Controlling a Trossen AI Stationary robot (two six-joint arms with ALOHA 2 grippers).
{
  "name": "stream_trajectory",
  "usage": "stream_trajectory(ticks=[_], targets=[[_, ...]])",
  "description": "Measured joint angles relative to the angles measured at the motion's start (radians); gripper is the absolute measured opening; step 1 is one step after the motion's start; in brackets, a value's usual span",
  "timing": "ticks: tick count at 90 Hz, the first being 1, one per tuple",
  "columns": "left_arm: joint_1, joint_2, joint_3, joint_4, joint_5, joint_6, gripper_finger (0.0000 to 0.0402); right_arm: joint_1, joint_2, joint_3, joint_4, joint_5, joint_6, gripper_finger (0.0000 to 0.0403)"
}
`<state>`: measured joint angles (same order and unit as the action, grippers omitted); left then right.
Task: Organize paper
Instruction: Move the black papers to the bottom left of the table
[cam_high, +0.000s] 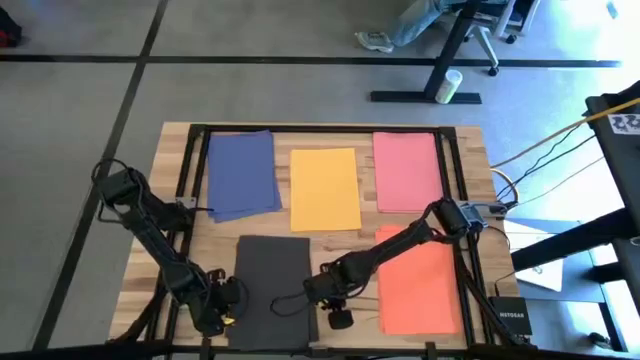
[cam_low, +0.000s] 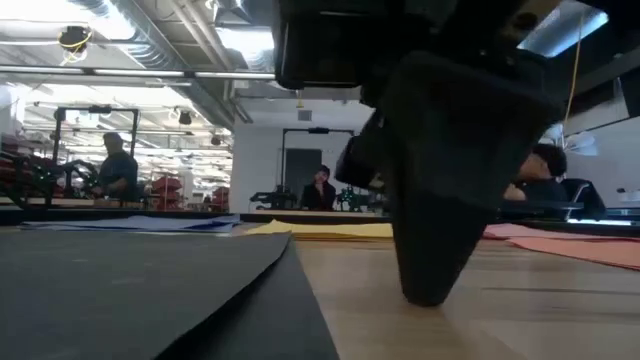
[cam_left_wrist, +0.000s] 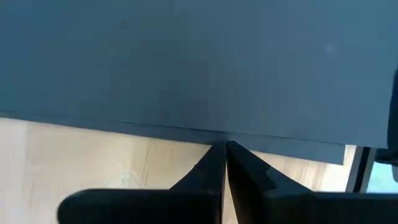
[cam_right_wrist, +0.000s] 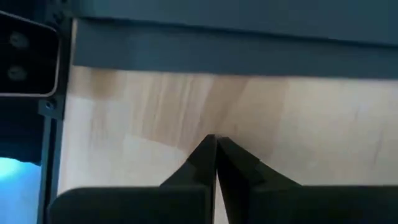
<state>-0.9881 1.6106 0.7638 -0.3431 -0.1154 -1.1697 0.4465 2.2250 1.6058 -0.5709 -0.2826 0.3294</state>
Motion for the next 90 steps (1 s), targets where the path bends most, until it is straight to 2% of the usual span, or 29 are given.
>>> stream_trajectory(ticks=[36,52,77,90], targets=[[0.003,0.019,0.000,0.024,0.005,0.001,0.0000,-0.001,0.004,0.000,0.055,0.000,0.000,0.0000],[-0.002,0.021,0.009,0.036,0.010,0.006,0.0000,0.004,0.025,0.003,0.064,-0.069,0.007,0.0000],[0.002,0.010,0.095,-0.058,0.031,0.065,0.0000,0.005,0.033,0.002,0.076,-0.078,0.006,0.0000],[-0.005,0.014,0.089,-0.067,0.032,0.046,0.0000,0.005,0.033,0.002,0.081,-0.079,0.006,0.0000]])
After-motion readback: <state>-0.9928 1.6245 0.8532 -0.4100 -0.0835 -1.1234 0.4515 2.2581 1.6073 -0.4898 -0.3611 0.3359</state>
